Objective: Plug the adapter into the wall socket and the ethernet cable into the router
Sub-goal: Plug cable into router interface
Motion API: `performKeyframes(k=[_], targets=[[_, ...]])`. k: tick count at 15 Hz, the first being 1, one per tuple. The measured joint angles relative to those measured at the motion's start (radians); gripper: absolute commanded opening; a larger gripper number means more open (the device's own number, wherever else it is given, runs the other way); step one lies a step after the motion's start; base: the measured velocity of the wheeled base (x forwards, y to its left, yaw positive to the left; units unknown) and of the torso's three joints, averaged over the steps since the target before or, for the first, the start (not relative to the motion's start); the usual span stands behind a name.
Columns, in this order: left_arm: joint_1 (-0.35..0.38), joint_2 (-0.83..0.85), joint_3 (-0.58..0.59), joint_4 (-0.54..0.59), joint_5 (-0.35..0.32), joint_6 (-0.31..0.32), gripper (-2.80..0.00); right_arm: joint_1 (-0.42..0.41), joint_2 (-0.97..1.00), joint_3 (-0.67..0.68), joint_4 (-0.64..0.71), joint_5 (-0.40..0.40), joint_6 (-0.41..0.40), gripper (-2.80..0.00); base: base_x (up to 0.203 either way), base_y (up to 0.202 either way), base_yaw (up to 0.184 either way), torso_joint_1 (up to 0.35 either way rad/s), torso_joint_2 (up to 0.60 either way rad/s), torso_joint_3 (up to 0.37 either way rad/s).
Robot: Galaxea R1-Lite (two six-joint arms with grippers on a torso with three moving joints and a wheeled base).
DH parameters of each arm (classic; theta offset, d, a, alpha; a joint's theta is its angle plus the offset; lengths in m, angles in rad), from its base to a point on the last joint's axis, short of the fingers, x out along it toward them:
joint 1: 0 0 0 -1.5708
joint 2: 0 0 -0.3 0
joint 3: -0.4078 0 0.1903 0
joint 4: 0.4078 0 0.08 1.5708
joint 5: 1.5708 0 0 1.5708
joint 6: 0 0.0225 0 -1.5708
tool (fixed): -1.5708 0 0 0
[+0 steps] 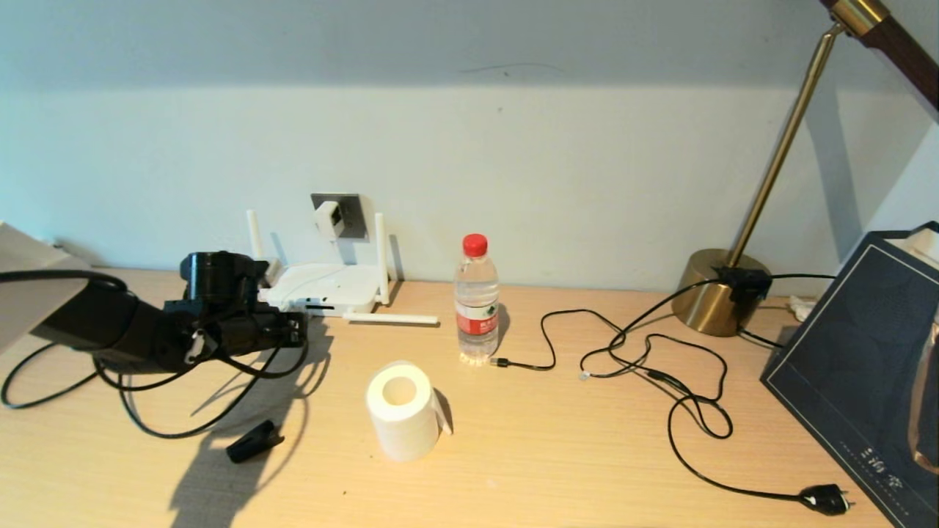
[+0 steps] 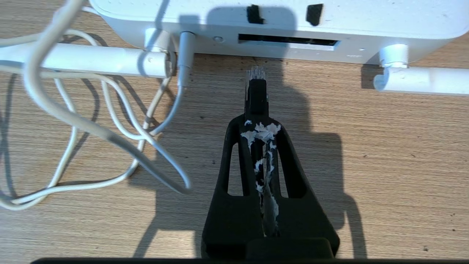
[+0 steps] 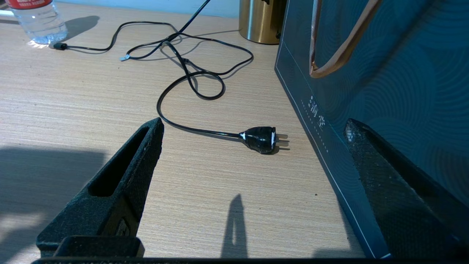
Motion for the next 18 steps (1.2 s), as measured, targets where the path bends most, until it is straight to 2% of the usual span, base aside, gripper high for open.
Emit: performKeyframes(k=[5, 18], targets=[[0.022, 0.000, -0.002, -0.001, -0.038, 0.017, -2.80, 0.000, 0.000, 0.000, 0.000, 0.000, 0.000, 0.00, 0.000, 0.000, 0.000, 0.000, 0.00, 0.000], [0.028, 0.027, -0.042, 0.000, -0.056, 0.020, -2.80, 0.000, 0.000, 0.000, 0.000, 0.000, 0.000, 0.00, 0.000, 0.000, 0.000, 0.000, 0.00, 0.000]])
